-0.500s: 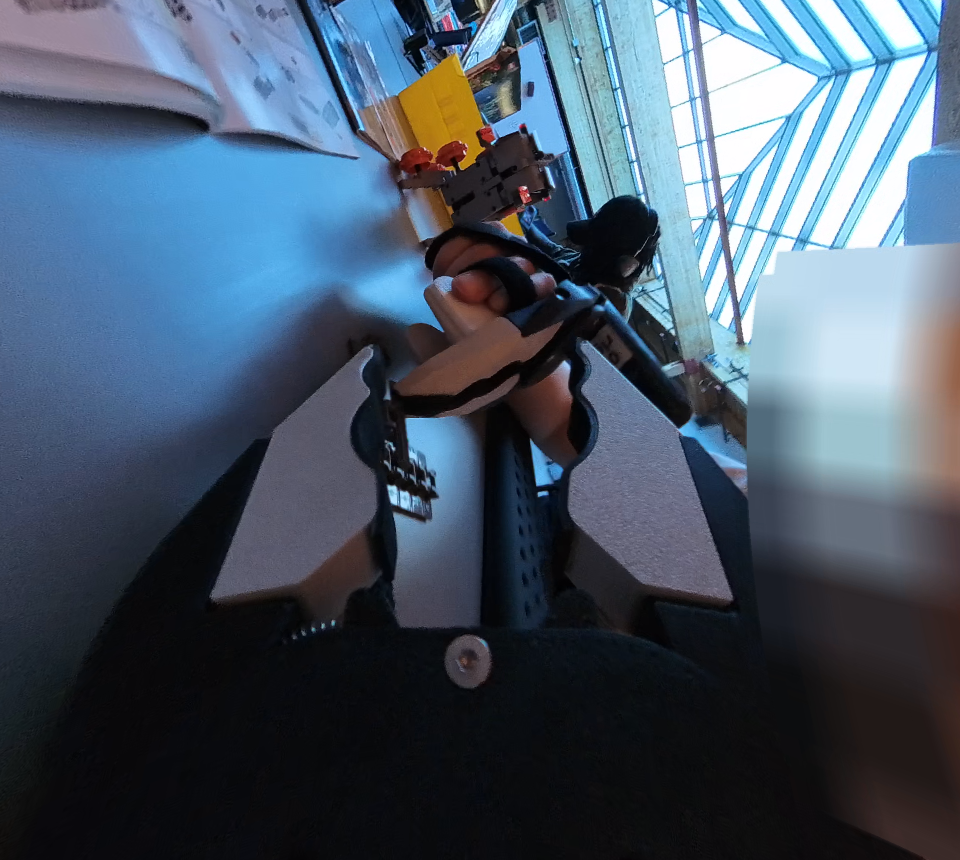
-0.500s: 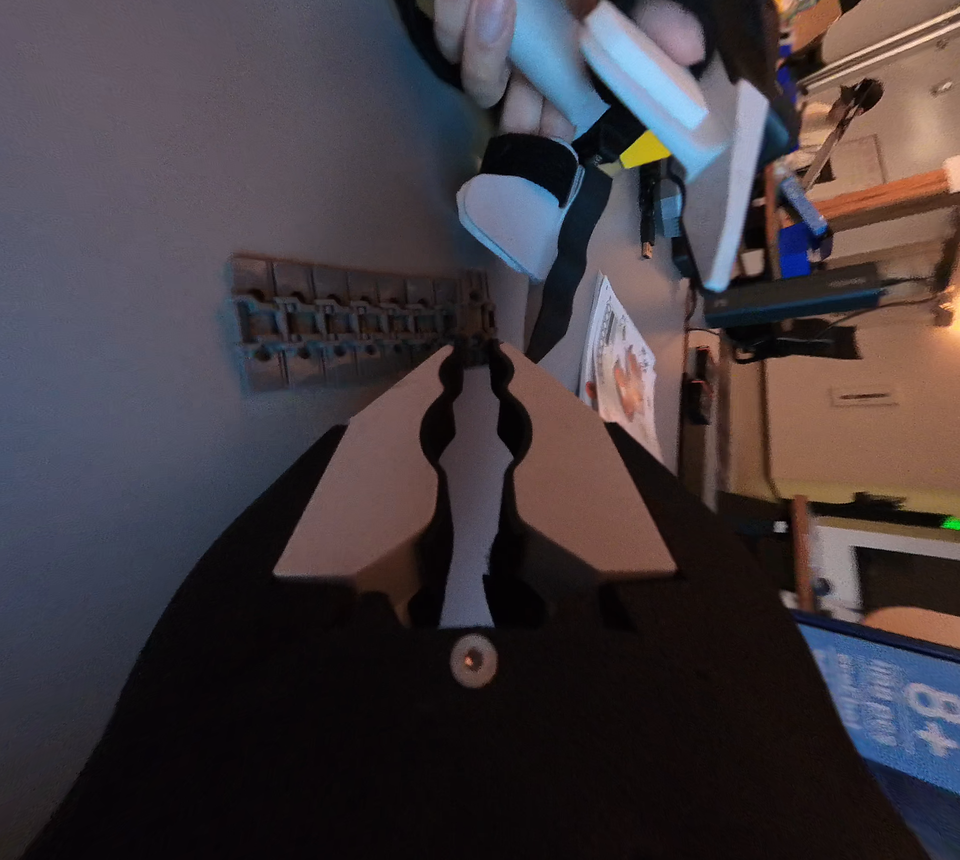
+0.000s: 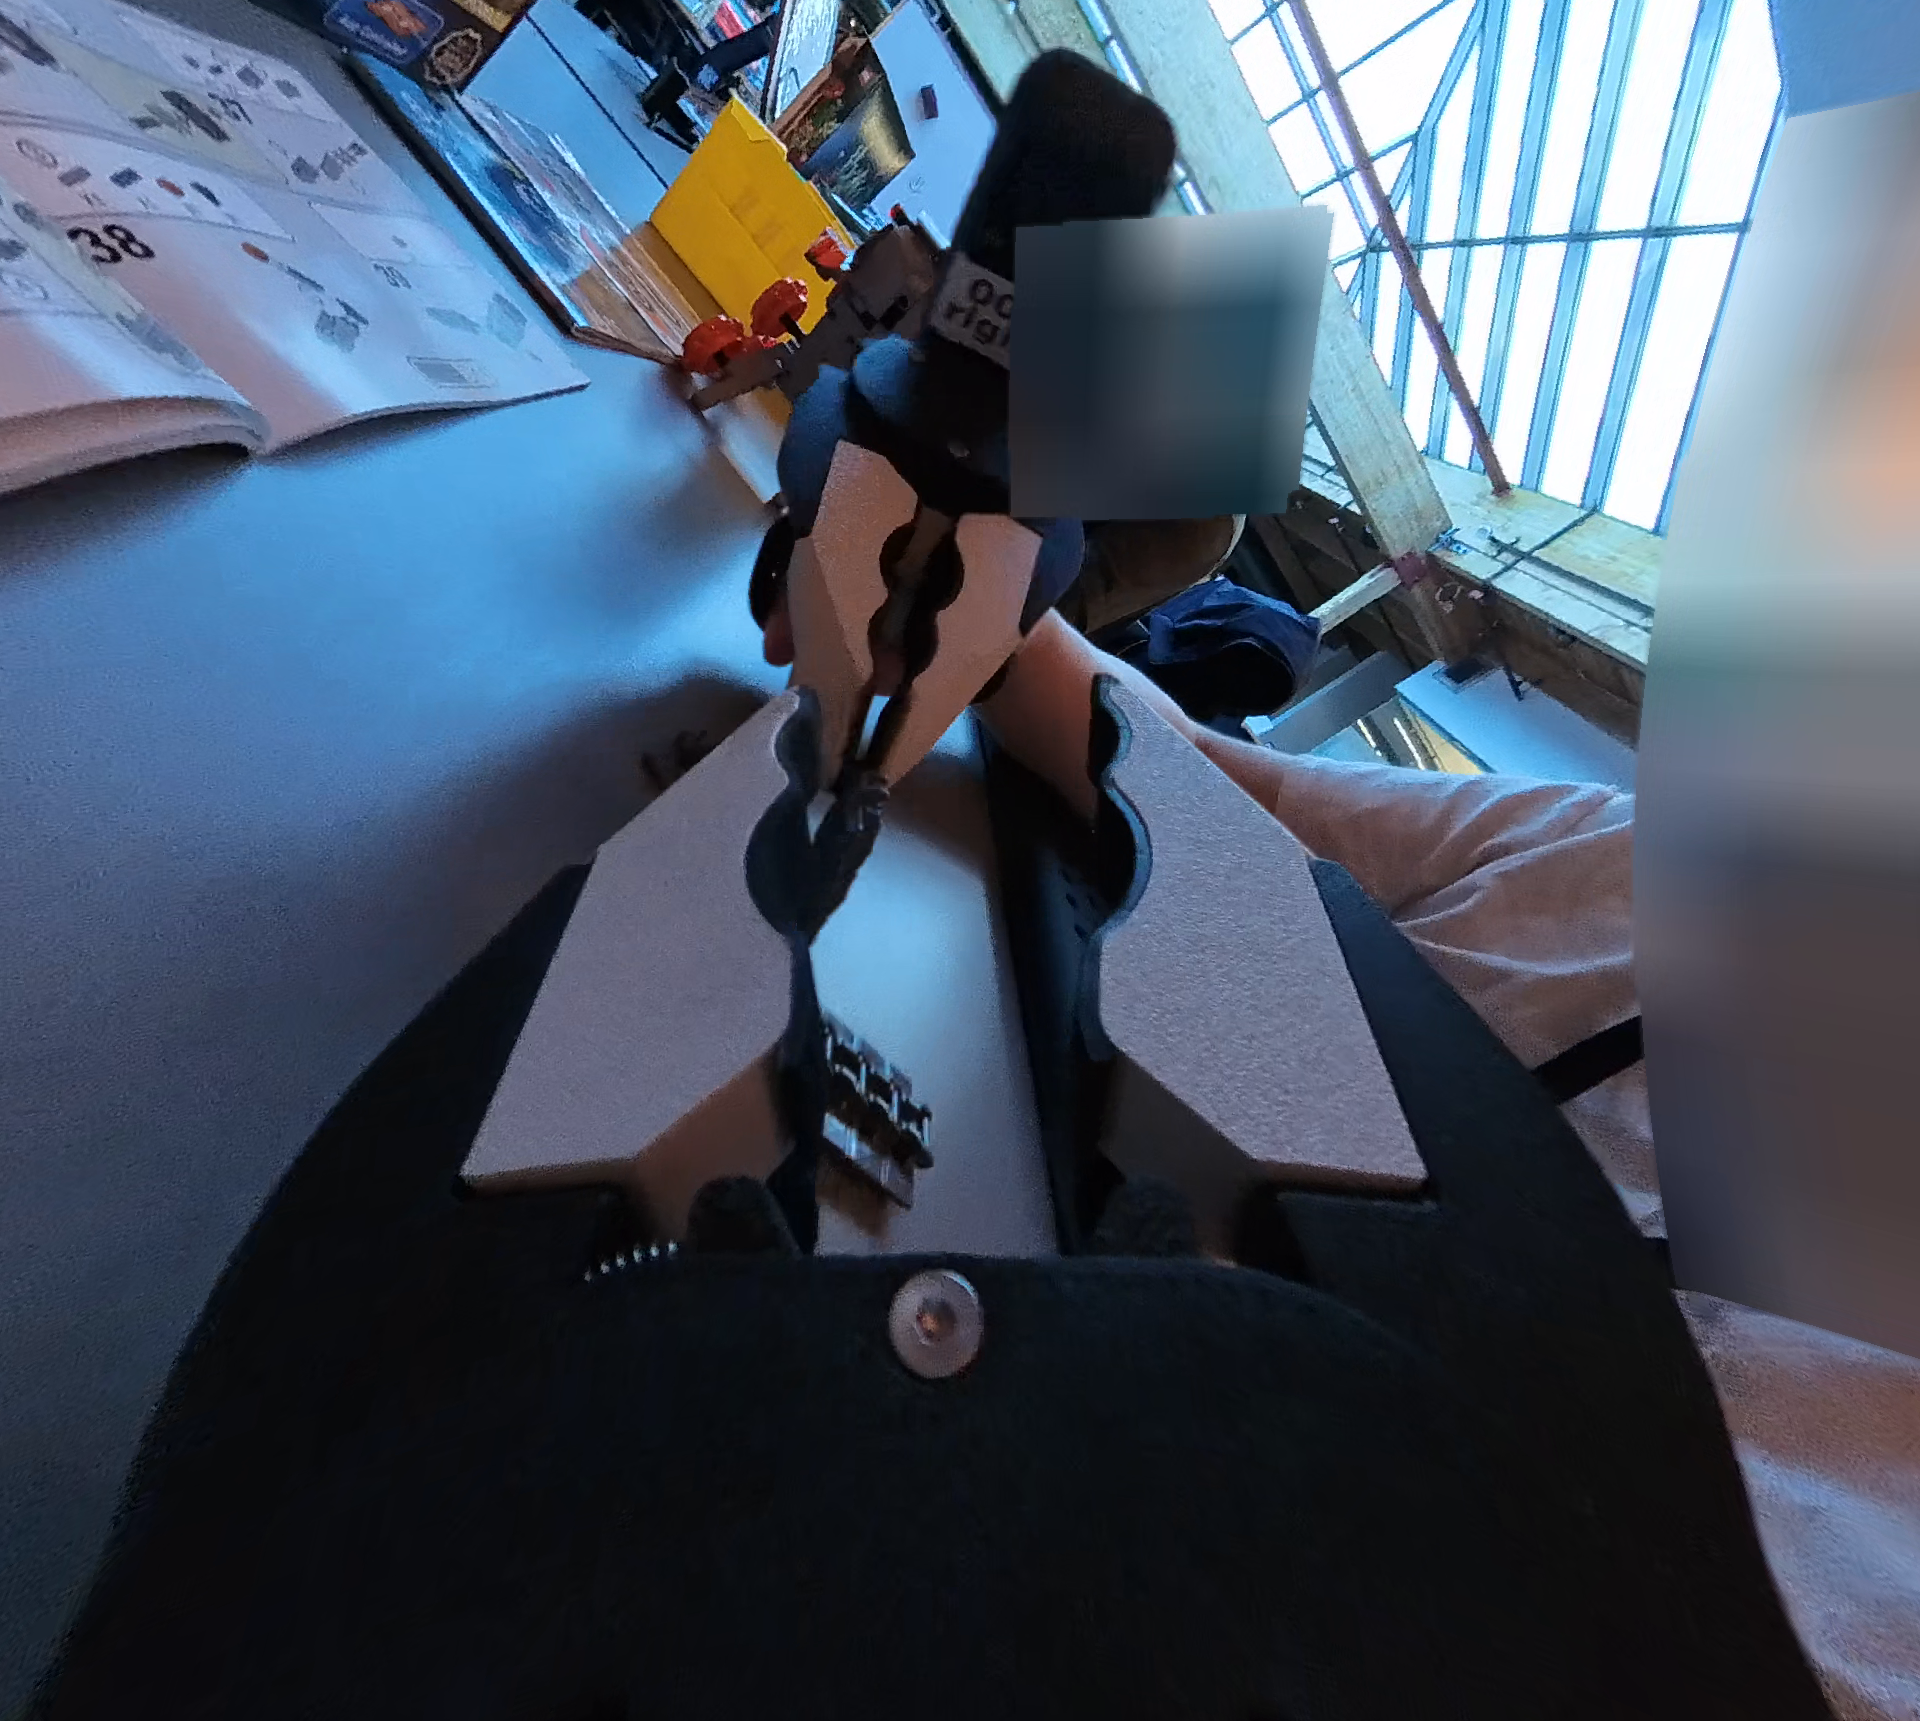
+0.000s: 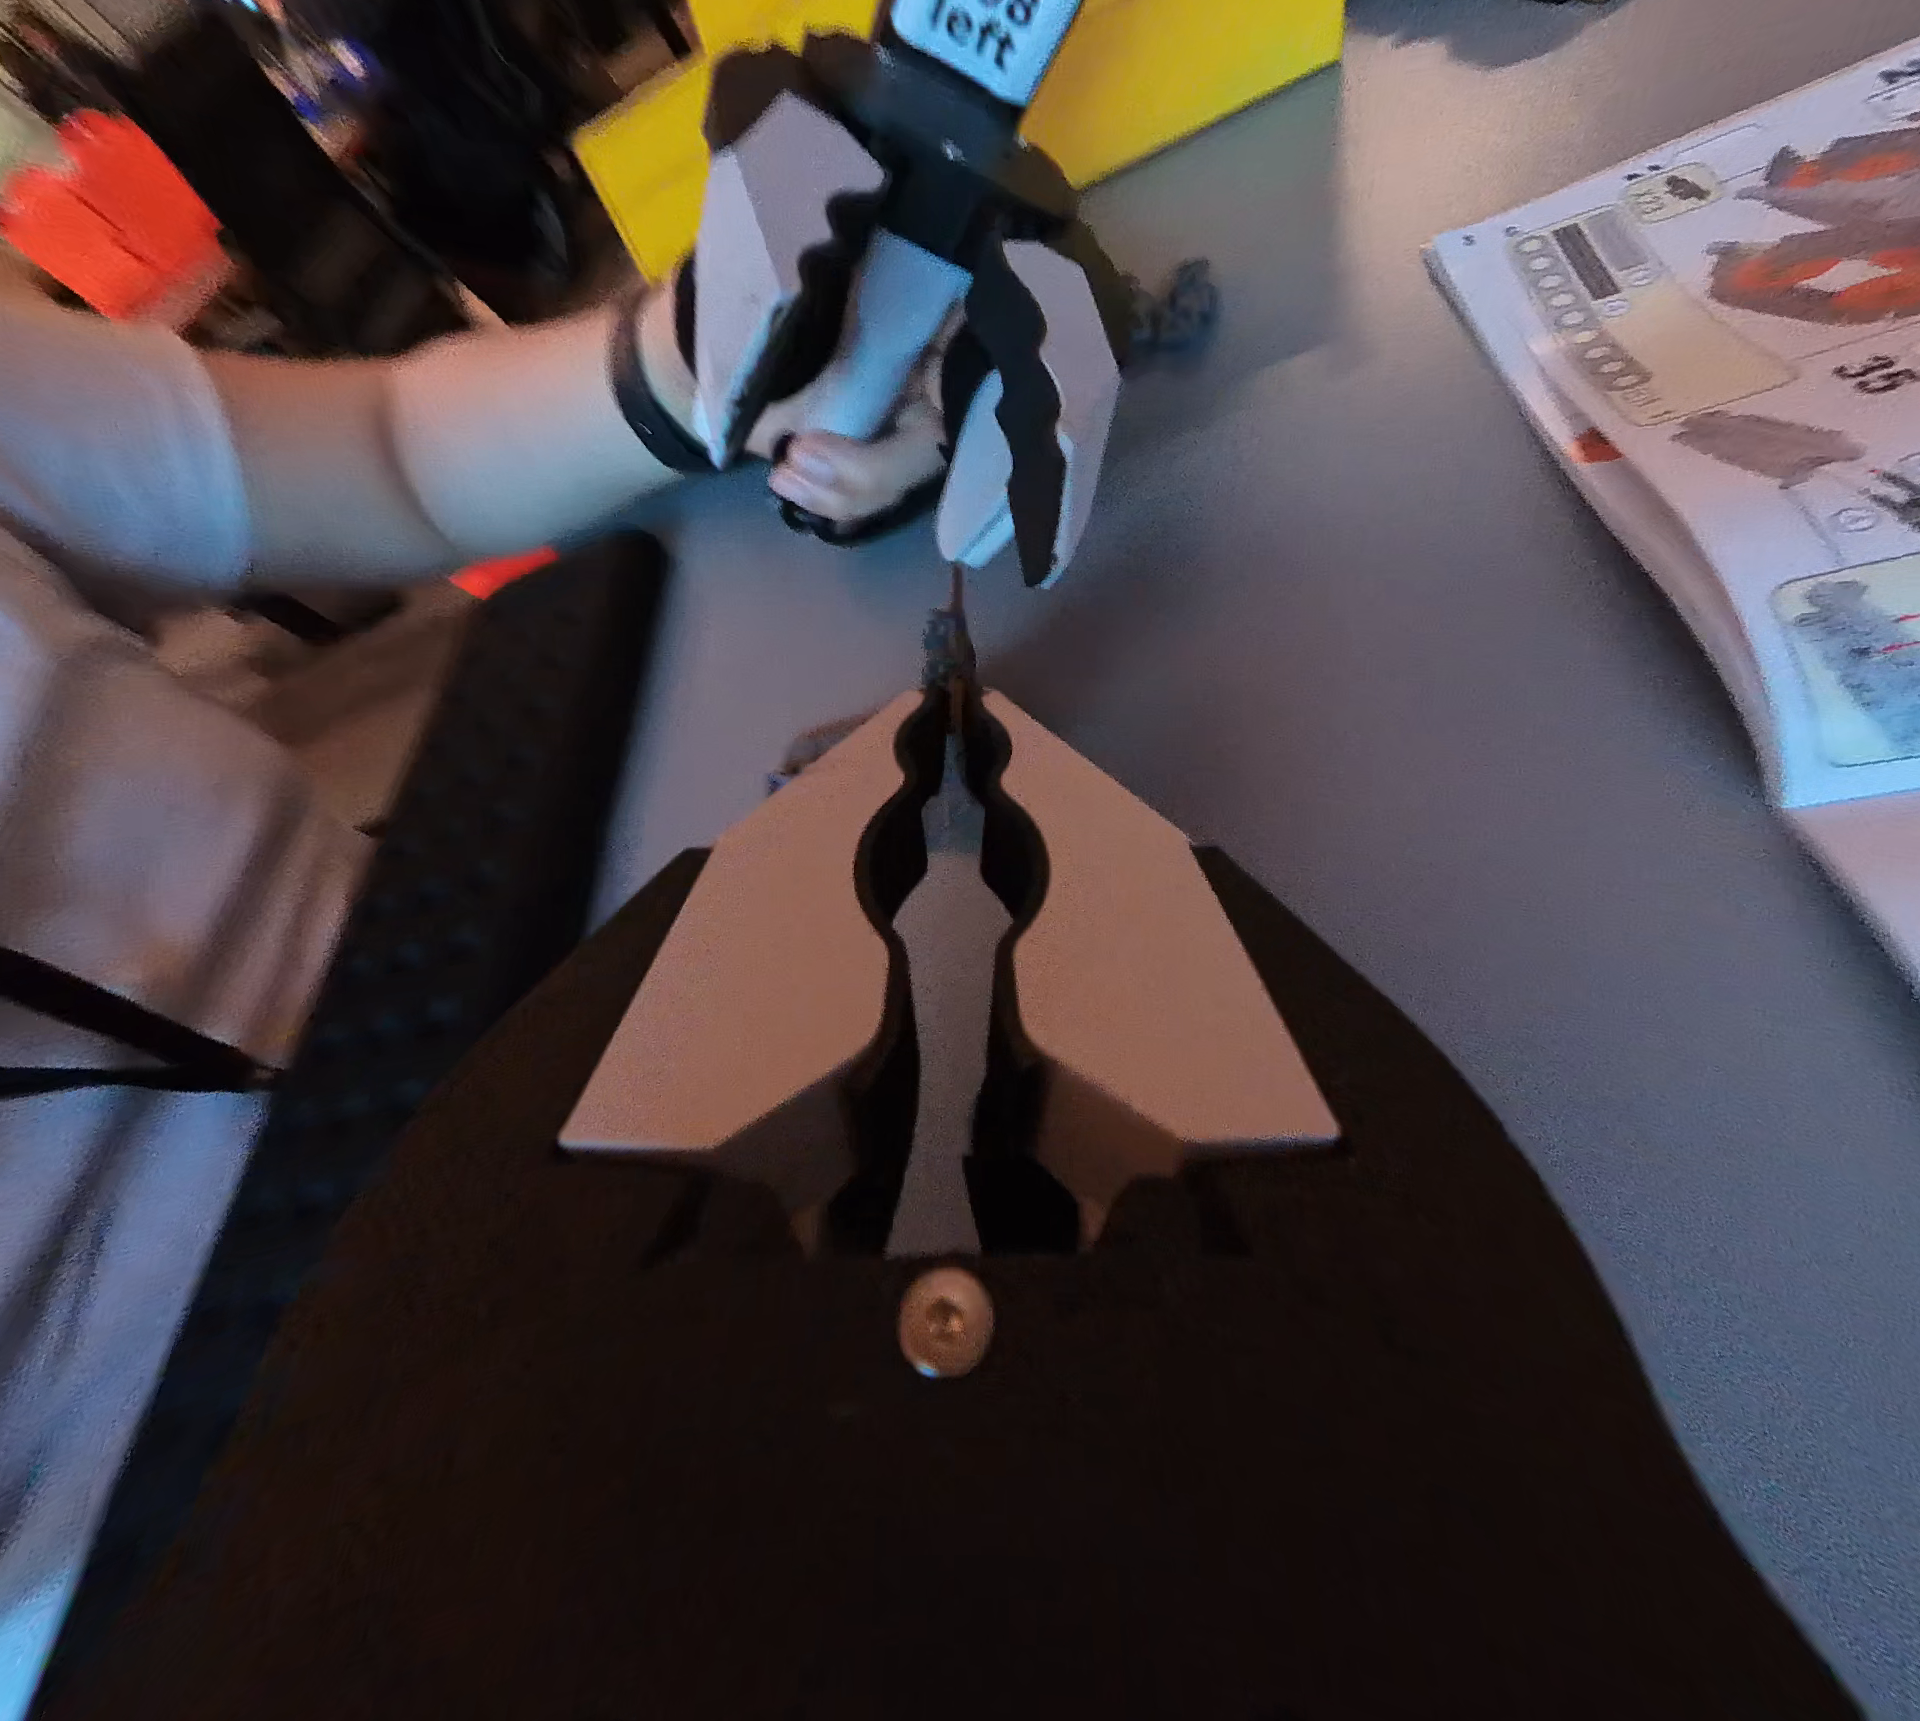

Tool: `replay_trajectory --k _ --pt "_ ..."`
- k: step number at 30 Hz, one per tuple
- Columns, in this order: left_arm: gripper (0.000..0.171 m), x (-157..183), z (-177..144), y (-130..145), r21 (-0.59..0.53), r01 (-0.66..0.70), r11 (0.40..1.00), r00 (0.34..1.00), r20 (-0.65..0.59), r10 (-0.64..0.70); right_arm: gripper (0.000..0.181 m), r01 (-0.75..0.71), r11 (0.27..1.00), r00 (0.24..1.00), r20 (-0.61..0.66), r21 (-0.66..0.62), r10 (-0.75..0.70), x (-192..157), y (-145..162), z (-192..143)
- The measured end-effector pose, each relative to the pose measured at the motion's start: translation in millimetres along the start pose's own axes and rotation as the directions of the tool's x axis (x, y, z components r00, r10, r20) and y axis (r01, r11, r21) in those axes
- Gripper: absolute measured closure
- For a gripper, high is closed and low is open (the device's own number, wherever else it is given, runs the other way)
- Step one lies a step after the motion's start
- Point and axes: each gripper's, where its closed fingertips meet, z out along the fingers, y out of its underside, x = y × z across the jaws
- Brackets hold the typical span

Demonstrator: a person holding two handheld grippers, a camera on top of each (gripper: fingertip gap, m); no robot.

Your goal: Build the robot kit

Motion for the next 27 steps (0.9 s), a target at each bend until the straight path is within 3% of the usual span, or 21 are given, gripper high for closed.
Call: replay_trajectory --k 7,10,13,16,22,27 --pt "0.127 -6 6 11 -0.041 0.130 0.991 0.991 -0.007 -0.130 0.181 -0.194 0.980 0.979 0.077 0.047 0.190 6 -4 -5" --pt "0.139 -18 5 15 -0.045 0.174 0.984 0.983 0.059 -0.171 0.180 -0.255 0.966 0.963 0.100 0.042 0.249 10 -1 -4" --pt "0.140 -25 5 21 -0.063 0.217 0.974 0.973 0.099 -0.211 0.180 -0.301 0.953 0.950 0.098 0.026 0.297 14 3 -1" --pt "0.138 -26 7 25 -0.088 0.208 0.974 0.974 0.113 -0.198 0.181 -0.352 0.935 0.930 0.122 0.033 0.346 16 2 -1" --pt "0.160 -32 7 29 -0.103 0.191 0.976 0.971 0.164 -0.172 0.181 -0.422 0.906 0.895 0.182 0.047 0.407 14 0 -1" --pt "0.155 -30 9 29 -0.104 0.142 0.984 0.978 0.169 -0.123 0.181 -0.458 0.886 0.877 0.197 0.072 0.437 16 -5 -3"
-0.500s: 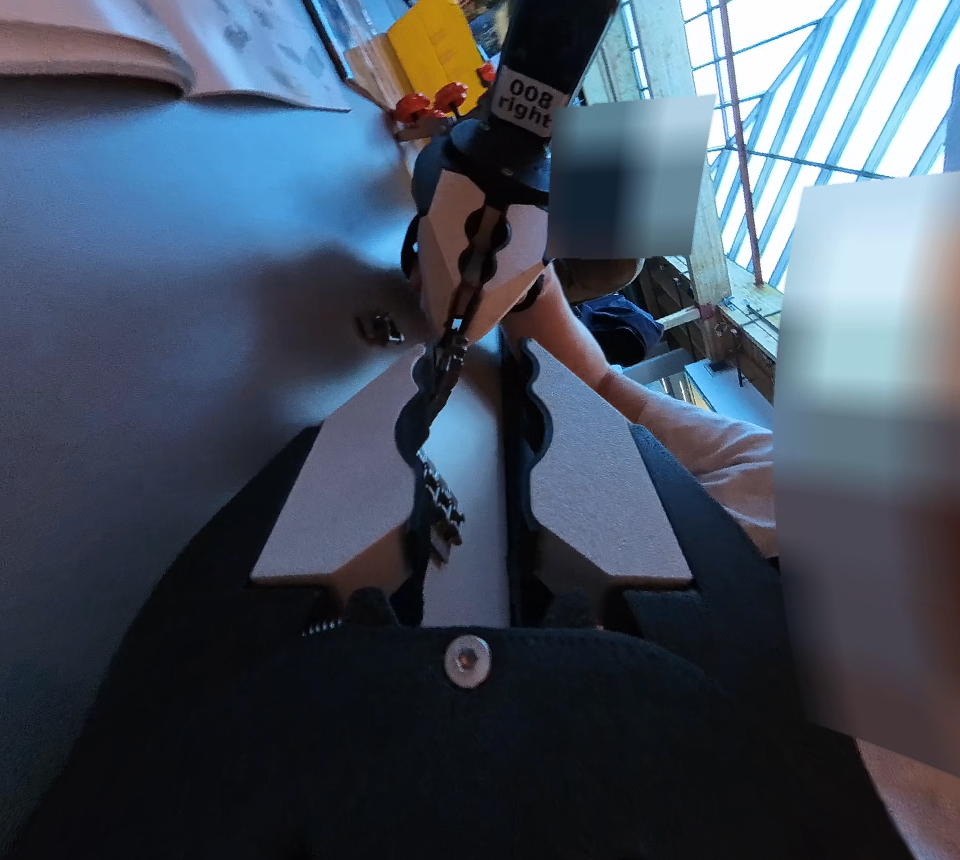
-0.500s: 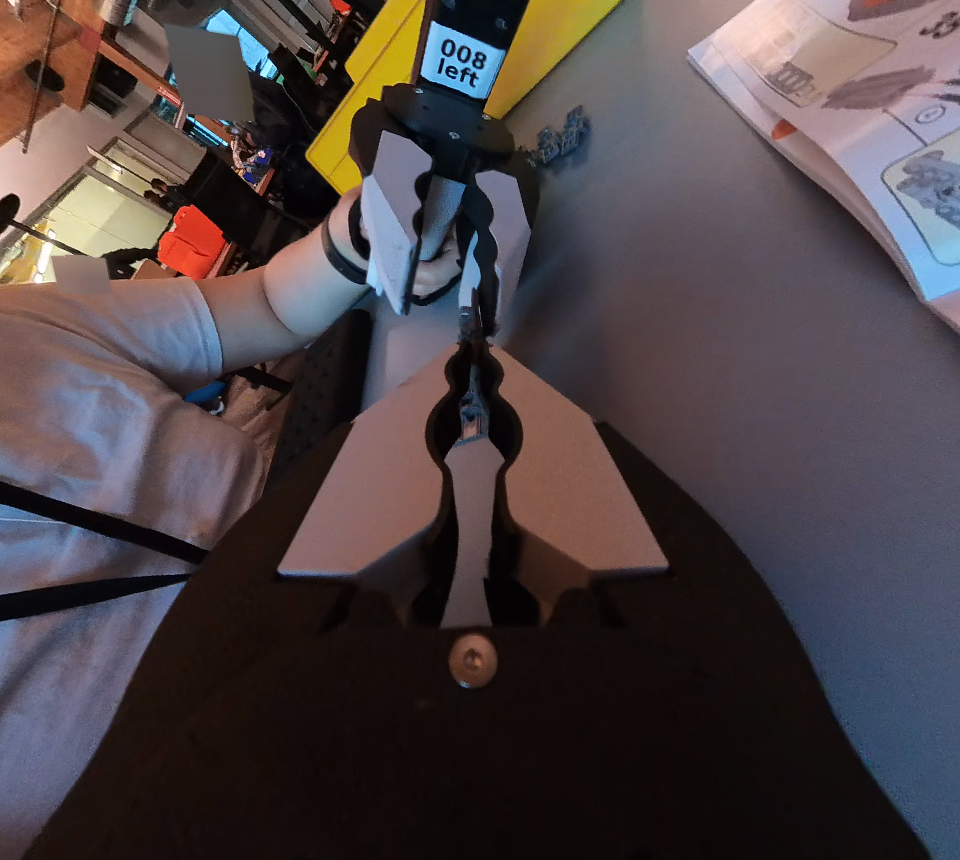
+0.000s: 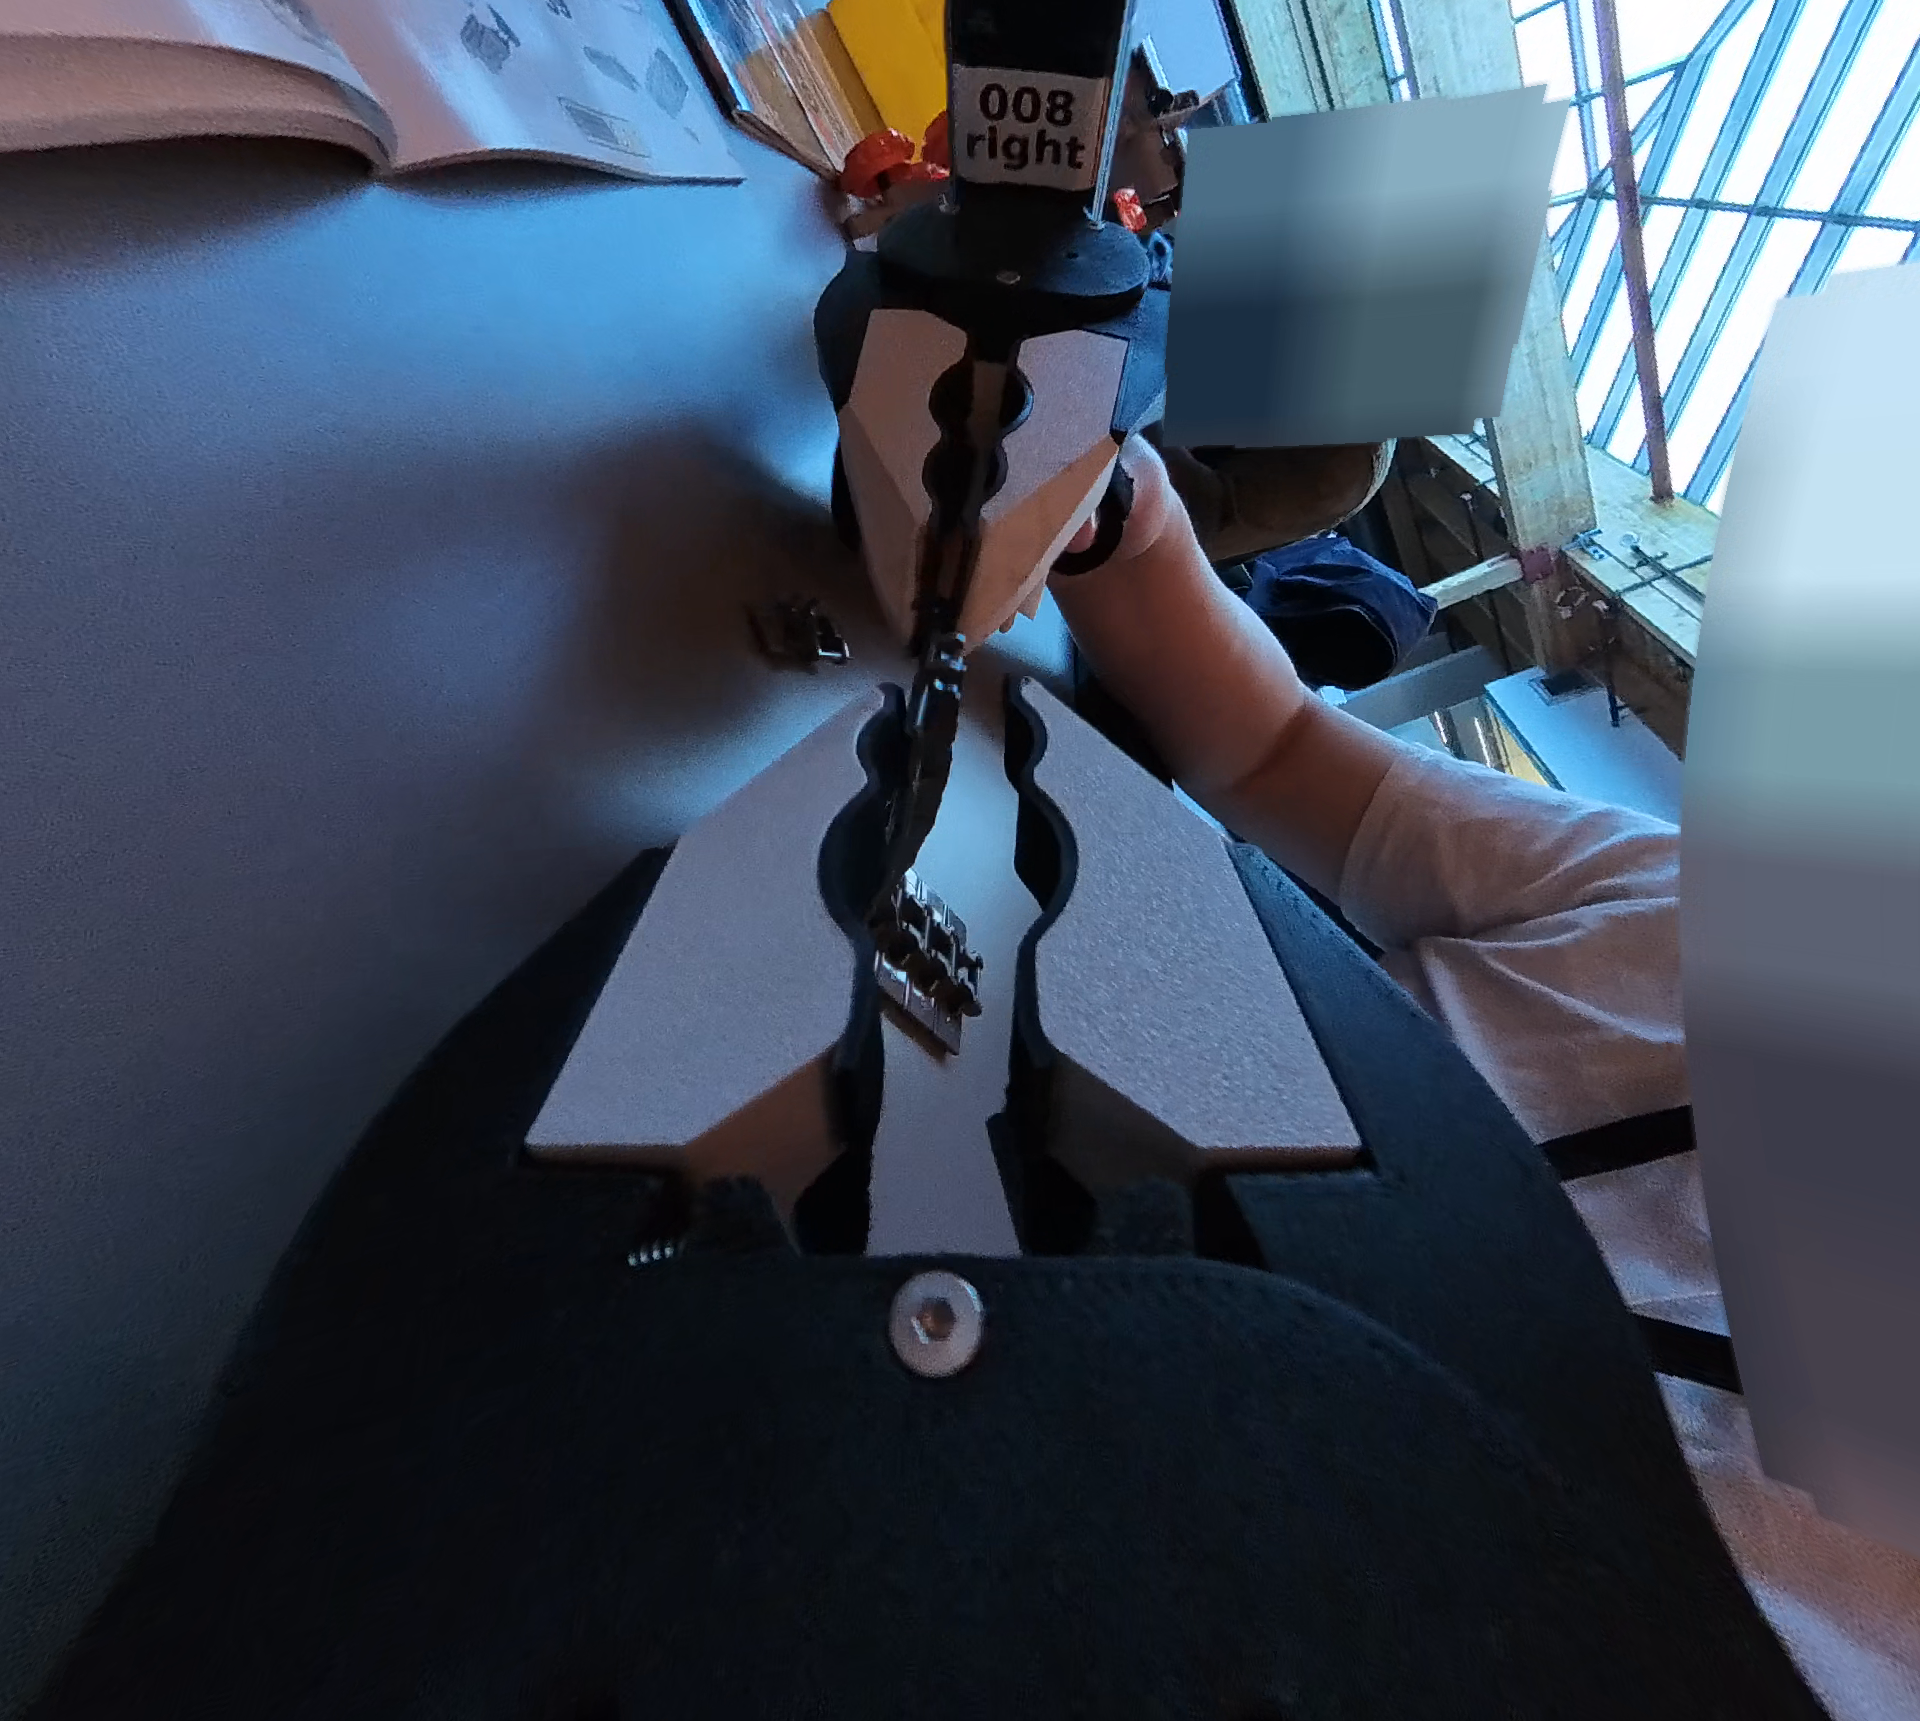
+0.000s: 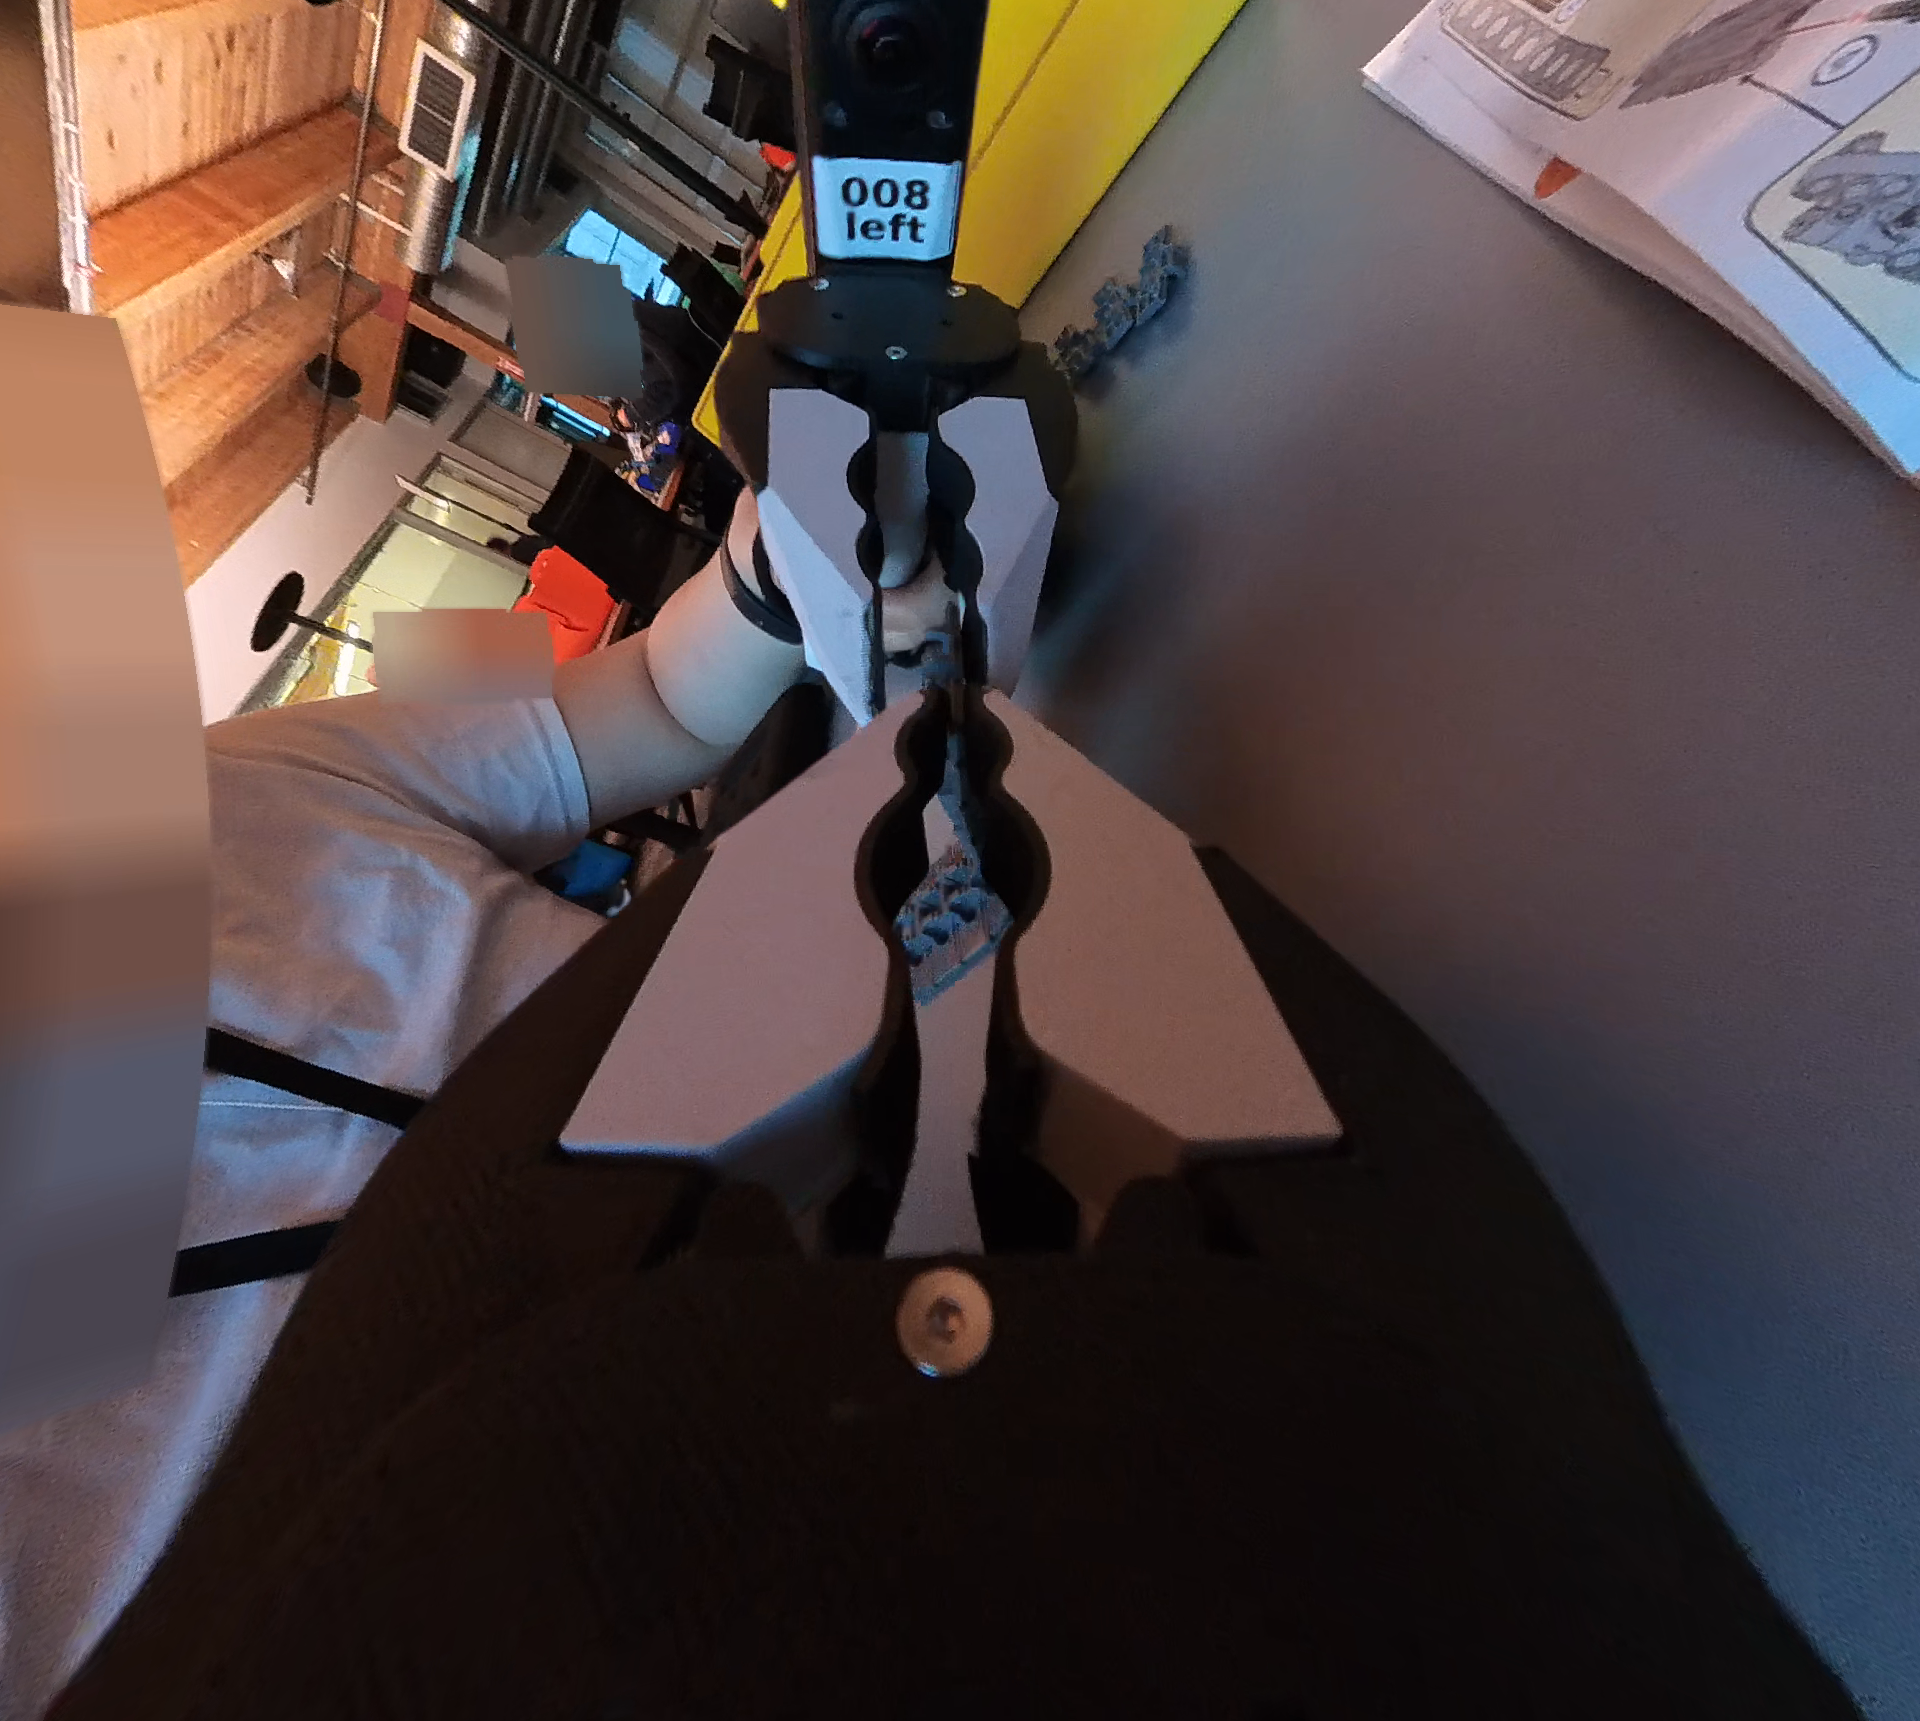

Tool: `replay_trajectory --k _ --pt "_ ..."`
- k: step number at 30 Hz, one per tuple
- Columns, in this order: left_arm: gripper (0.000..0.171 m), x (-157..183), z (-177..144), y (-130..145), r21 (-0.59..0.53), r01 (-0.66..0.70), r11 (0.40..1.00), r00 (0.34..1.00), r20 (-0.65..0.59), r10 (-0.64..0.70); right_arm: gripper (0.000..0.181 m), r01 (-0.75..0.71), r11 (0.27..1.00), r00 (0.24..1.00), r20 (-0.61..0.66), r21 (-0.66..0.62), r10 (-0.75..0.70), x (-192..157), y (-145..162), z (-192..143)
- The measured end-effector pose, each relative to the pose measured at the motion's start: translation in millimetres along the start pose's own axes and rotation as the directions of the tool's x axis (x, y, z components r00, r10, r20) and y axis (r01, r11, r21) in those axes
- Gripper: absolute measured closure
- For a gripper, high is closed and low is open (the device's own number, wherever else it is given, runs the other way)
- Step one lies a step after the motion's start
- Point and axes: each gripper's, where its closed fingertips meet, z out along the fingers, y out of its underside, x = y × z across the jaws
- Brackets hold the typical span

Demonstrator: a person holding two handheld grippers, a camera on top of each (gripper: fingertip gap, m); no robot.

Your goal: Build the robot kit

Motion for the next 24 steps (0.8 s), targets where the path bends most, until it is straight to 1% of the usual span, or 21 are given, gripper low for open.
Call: replay_trajectory --k 4,6,8,10,12,14,16,19,20,22,24 --pt "0.151 2 0 -5 0.044 0.017 0.999 1.000 -0.013 -0.017 0.181 -0.027 0.998 0.999 0.029 0.064 0.025 -4 -9 -1" --pt "0.157 3 -1 -9 0.069 -0.009 0.998 1.000 -0.008 0.010 0.181 -0.039 0.993 0.997 0.065 0.112 0.032 -9 -17 -3" --pt "0.159 6 -3 -14 0.103 -0.047 0.994 0.999 0.001 0.047 0.181 -0.030 0.993 0.998 0.063 0.112 0.023 -9 -16 -2" --pt "0.147 8 -5 -21 0.153 -0.076 0.985 0.997 0.006 0.076 0.181 -0.033 0.994 0.997 0.073 0.104 0.026 -11 -14 1" --pt "0.153 7 -4 -17 0.127 -0.084 0.988 0.996 0.013 0.083 0.181 -0.049 0.991 0.996 0.084 0.122 0.038 -11 -16 3" --pt "0.153 8 -1 -13 0.094 -0.075 0.993 0.997 0.002 0.075 0.181 -0.056 0.989 0.996 0.079 0.135 0.046 -9 -18 4" --pt "0.166 5 0 -11 0.085 -0.075 0.993 0.997 0.022 0.074 0.181 -0.063 0.989 0.995 0.089 0.133 0.051 -9 -17 4" --pt "0.166 3 1 -5 0.049 -0.070 0.996 0.997 0.037 0.068 0.181 -0.055 0.993 0.996 0.075 0.101 0.048 -6 -12 4" --pt "0.166 3 1 -5 0.046 -0.080 0.996 0.996 0.042 0.078 0.178 -0.032 0.996 0.997 0.071 0.088 0.026 -7 -11 3" --pt "0.166 1 1 -4 0.032 -0.121 0.992 0.990 0.069 0.119 0.167 0.023 0.996 0.999 0.038 0.088 -0.026 -8 -15 -4" --pt "0.166 3 2 -3 0.022 -0.153 0.988 0.986 0.071 0.151 0.168 0.103 0.990 0.995 -0.009 0.095 -0.103 -7 -20 -14"
